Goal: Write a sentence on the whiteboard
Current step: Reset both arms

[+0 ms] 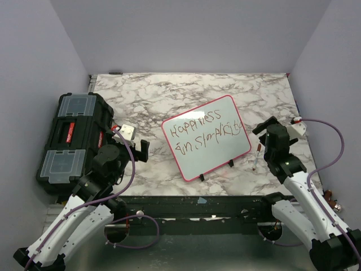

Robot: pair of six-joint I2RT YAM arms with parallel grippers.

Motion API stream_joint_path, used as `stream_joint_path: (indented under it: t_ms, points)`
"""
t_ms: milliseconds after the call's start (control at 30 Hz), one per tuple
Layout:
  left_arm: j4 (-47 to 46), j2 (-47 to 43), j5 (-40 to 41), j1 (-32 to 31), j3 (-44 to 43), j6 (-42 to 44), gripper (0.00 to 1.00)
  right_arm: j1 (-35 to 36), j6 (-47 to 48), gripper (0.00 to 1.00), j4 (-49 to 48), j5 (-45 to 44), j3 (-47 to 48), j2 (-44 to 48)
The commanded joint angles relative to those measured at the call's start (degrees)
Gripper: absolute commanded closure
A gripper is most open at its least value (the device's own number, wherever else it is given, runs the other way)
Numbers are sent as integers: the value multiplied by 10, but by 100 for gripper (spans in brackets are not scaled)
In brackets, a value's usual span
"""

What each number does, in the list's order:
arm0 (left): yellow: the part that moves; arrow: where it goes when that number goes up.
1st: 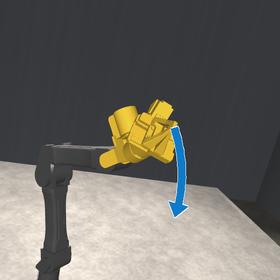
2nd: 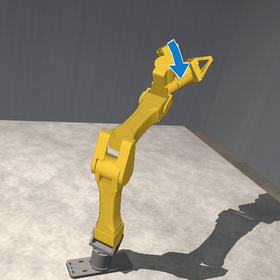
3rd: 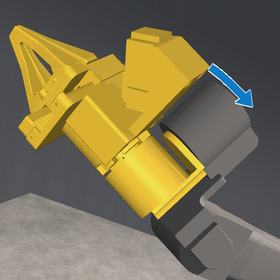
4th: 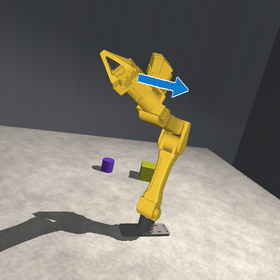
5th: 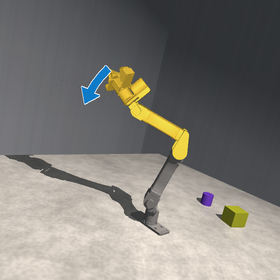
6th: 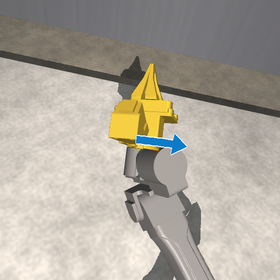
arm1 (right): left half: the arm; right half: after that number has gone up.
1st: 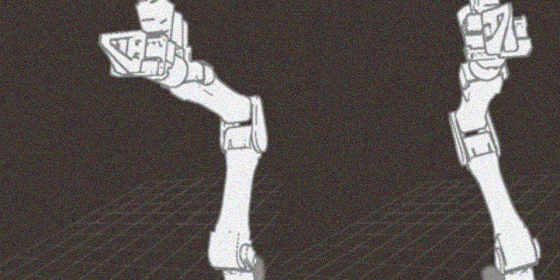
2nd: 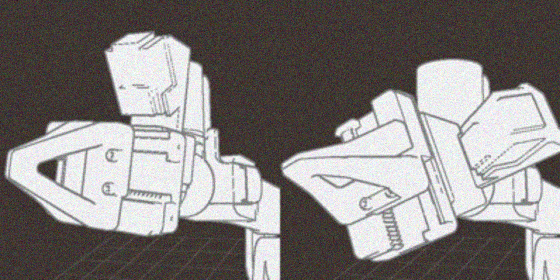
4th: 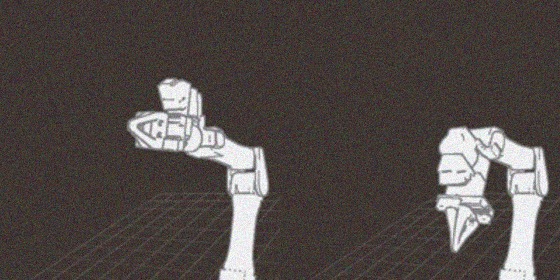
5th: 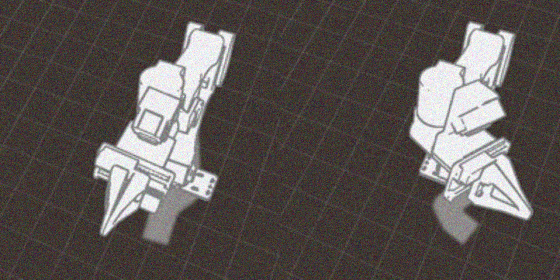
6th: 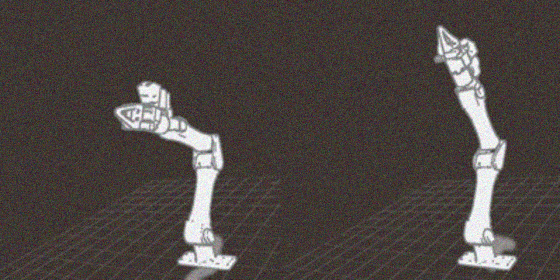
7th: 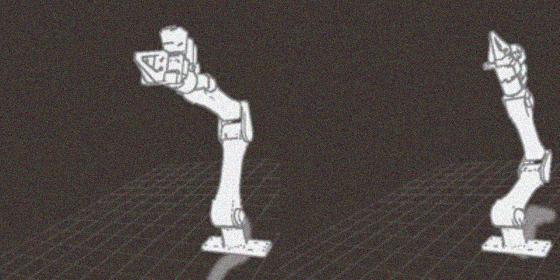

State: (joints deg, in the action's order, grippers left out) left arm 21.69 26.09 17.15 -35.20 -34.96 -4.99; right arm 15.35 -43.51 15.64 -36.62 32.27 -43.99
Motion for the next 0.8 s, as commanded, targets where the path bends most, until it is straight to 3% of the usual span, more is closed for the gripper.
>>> stream_joint_path:
  t_ms: [0,367,500,767]
  points:
    - [-13,0,-1,3,2,6,2,-2,21,9,29,-20,75,1]
    - [-5,5,-13,5,-3,-4,2,-3,75,6,69,40,229,-22]
    - [-3,5,-17,5,-3,-7,2,-2,76,0,71,71,243,-1]
    - [-5,5,-17,6,-3,-7,2,-2,87,0,35,201,219,51]
